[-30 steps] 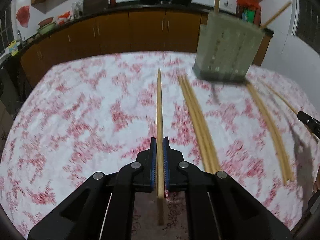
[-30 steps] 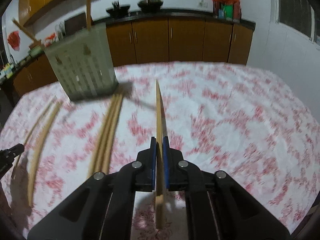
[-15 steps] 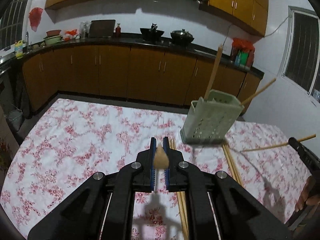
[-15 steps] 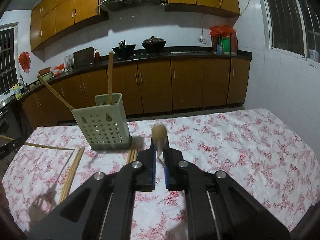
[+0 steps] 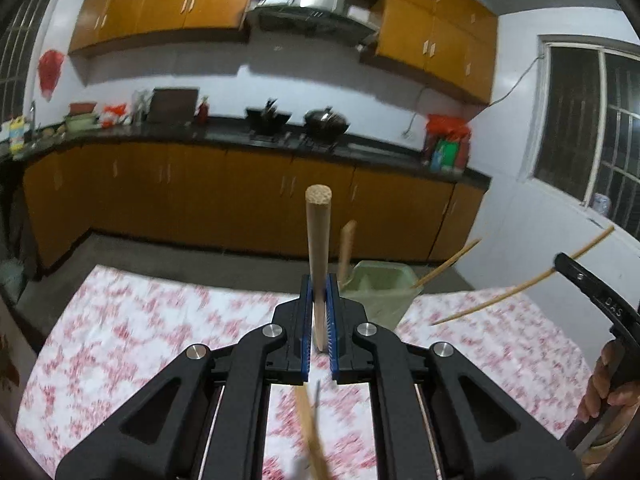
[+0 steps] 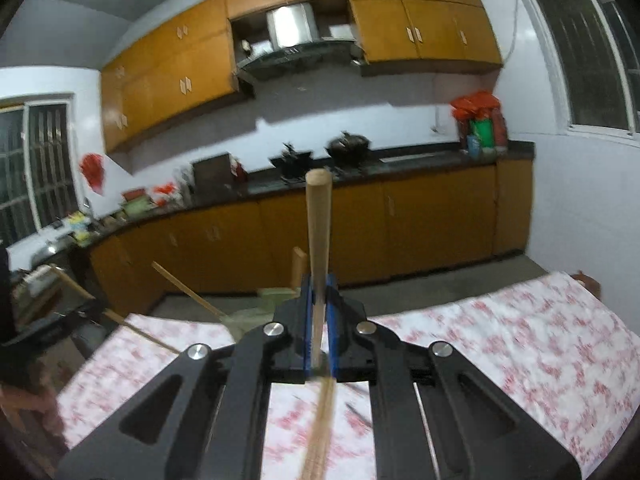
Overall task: Organize utensils
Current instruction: 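Raise the left chopstick into the green holder while the right gripper inserts its chopstick, then open the left gripper over the holder while the right gripper releases its chopstick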
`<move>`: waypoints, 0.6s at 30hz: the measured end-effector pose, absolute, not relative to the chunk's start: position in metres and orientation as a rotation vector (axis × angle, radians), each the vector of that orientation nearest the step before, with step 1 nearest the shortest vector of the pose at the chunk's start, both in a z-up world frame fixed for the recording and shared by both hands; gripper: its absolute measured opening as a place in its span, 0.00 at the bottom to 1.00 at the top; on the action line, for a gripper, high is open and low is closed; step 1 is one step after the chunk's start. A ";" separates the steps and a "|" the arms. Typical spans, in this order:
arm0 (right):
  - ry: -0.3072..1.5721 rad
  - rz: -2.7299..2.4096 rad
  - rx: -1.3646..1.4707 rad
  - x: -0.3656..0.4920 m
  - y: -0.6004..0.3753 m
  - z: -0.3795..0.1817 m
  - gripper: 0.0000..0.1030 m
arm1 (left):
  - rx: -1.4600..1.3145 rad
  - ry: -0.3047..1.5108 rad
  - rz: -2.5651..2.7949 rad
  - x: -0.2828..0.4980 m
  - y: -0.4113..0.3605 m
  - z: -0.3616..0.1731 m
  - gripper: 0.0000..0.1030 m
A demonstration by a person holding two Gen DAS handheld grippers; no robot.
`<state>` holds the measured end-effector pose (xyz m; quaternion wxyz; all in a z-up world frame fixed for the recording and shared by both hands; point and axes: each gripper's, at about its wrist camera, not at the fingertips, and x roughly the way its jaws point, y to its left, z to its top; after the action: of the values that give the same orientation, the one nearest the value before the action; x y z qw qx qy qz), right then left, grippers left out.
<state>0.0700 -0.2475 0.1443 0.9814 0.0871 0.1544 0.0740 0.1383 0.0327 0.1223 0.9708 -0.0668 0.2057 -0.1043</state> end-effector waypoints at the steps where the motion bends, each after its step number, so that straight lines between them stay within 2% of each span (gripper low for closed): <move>1: 0.302 0.166 0.179 0.071 -0.245 0.150 0.08 | -0.132 0.404 -0.221 0.138 0.030 0.127 0.07; 10: 0.249 0.194 0.152 0.105 -0.223 0.185 0.08 | -0.149 0.248 -0.231 0.158 0.002 0.172 0.07; 18: 0.377 0.167 0.126 0.166 -0.208 0.155 0.08 | -0.114 0.328 -0.227 0.197 -0.017 0.147 0.07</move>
<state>0.1664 -0.2082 0.1554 0.9769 0.0624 0.1869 0.0829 0.1968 -0.0170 0.1467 0.9786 -0.0564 0.1626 -0.1128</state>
